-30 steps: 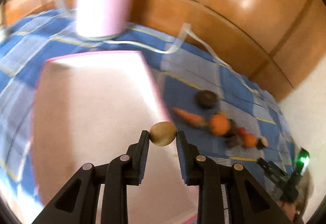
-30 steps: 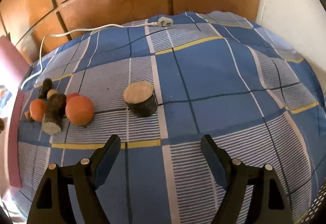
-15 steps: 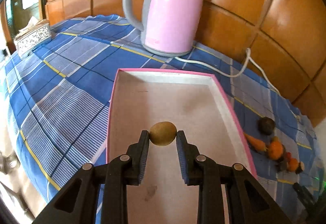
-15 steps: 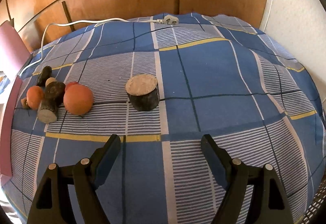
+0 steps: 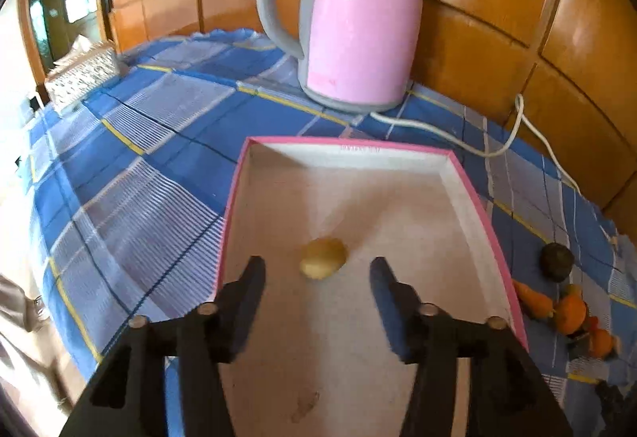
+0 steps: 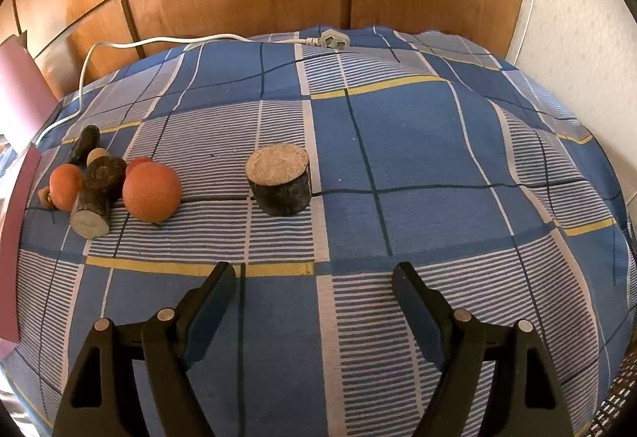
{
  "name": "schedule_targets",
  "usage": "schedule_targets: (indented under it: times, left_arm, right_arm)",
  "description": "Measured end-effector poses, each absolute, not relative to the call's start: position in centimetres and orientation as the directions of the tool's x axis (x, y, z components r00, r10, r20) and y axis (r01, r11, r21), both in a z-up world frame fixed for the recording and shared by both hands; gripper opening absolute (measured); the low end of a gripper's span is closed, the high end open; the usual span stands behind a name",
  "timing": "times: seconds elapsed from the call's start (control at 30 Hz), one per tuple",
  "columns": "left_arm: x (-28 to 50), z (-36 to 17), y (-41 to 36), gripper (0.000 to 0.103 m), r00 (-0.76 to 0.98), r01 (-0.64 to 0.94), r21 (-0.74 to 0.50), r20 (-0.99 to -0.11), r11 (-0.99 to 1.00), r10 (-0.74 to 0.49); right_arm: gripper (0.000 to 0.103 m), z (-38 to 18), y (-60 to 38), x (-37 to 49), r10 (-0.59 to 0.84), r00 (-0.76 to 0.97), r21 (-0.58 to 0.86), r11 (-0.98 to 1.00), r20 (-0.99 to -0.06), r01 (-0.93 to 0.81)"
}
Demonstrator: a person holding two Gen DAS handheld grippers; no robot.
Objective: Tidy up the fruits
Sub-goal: 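Carry the potato with the left tool into the tray and release, then grasp the dark wooden log piece with the right tool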
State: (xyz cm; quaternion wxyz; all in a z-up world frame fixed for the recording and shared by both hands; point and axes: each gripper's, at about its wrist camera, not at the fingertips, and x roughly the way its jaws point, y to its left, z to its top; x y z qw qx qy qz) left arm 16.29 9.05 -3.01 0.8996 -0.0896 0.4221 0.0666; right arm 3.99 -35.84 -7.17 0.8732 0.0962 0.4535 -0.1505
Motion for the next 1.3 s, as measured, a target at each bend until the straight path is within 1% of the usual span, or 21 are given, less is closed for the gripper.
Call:
schedule_targets:
  times: [0.1, 0.17, 0.2, 0.27, 0.37, 0.53, 0.7, 0.83, 0.87, 0.93, 0.97, 1.0, 1.03, 1.07, 1.1, 1.17, 1.3]
  left_arm:
    - [14.6, -2.3, 8.8, 0.059, 0.654, -0.192, -0.116, -0.756, 0.974, 0.039]
    - [13.5, -1.9, 8.6, 0.066, 0.670, -0.186, -0.121, -0.742, 0.975, 0.035]
    - [12.5, -1.6, 8.4, 0.068, 0.683, -0.182, -0.119, -0.729, 0.976, 0.038]
    - [11.3, -1.3, 8.1, 0.076, 0.698, -0.176, -0.120, -0.715, 0.977, 0.038]
    - [9.3, -1.2, 7.7, 0.080, 0.713, -0.165, -0.120, -0.701, 0.979, 0.034]
    - [6.7, -2.0, 7.0, 0.082, 0.701, -0.146, -0.124, -0.713, 0.981, 0.015]
    - [4.8, -2.7, 6.6, 0.086, 0.695, -0.138, -0.112, -0.719, 0.984, 0.015]
    - [3.7, -3.4, 6.8, 0.086, 0.689, -0.139, -0.112, -0.725, 0.984, 0.015]
    - [3.4, -3.5, 6.8, 0.086, 0.688, -0.142, -0.108, -0.726, 0.984, 0.019]
    - [3.0, -3.6, 6.9, 0.087, 0.690, -0.150, -0.104, -0.723, 0.983, 0.029]
    - [2.9, -3.6, 6.9, 0.087, 0.689, -0.151, -0.111, -0.724, 0.982, 0.024]
    - [2.8, -3.7, 6.9, 0.087, 0.688, -0.154, -0.116, -0.725, 0.981, 0.023]
    - [2.7, -3.6, 6.9, 0.087, 0.690, -0.155, -0.116, -0.724, 0.981, 0.023]
    - [2.7, -3.6, 6.9, 0.087, 0.692, -0.154, -0.117, -0.722, 0.981, 0.023]
    - [2.7, -3.4, 6.9, 0.087, 0.695, -0.155, -0.119, -0.719, 0.981, 0.023]
    - [2.6, -3.3, 7.0, 0.088, 0.699, -0.156, -0.124, -0.715, 0.980, 0.021]
    - [2.5, -3.3, 7.0, 0.088, 0.698, -0.157, -0.127, -0.716, 0.979, 0.019]
  right_arm:
    - [0.082, -7.2, -35.8, 4.0, -0.179, 0.542, 0.026, 0.936, -0.821, 0.350]
    - [0.082, -7.2, -35.8, 4.0, -0.180, 0.542, 0.026, 0.937, -0.821, 0.349]
    - [0.082, -7.2, -35.8, 4.0, -0.180, 0.542, 0.025, 0.937, -0.821, 0.349]
    - [0.082, -7.2, -35.8, 3.9, -0.180, 0.542, 0.025, 0.936, -0.821, 0.350]
    - [0.082, -7.2, -35.8, 3.9, -0.178, 0.542, 0.027, 0.937, -0.821, 0.349]
    - [0.082, -6.6, -35.8, 4.2, -0.170, 0.549, 0.037, 0.938, -0.818, 0.345]
    - [0.082, -5.4, -36.0, 5.4, -0.206, 0.571, 0.011, 0.936, -0.794, 0.352]
    - [0.081, -5.4, -36.0, 6.8, -0.232, 0.557, -0.029, 0.937, -0.798, 0.349]
    - [0.079, -5.5, -36.0, 7.2, -0.236, 0.552, -0.036, 0.937, -0.800, 0.348]
    - [0.071, -5.8, -36.0, 7.7, -0.244, 0.543, -0.050, 0.937, -0.803, 0.346]
    - [0.065, -6.0, -35.9, 8.0, -0.246, 0.539, -0.056, 0.937, -0.806, 0.344]
    - [0.061, -6.2, -35.8, 8.2, -0.250, 0.534, -0.064, 0.938, -0.808, 0.342]
    - [0.053, -6.3, -35.8, 8.4, -0.249, 0.532, -0.068, 0.939, -0.809, 0.337]
    - [0.047, -6.4, -35.7, 8.5, -0.237, 0.536, -0.062, 0.944, -0.810, 0.324]
    - [0.036, -6.4, -35.4, 8.6, -0.226, 0.542, -0.060, 0.950, -0.809, 0.307]
    - [0.035, -6.0, -34.8, 8.6, -0.245, 0.548, -0.088, 0.951, -0.800, 0.297]
    - [0.035, -5.3, -34.7, 8.1, -0.236, 0.570, -0.076, 0.954, -0.787, 0.291]
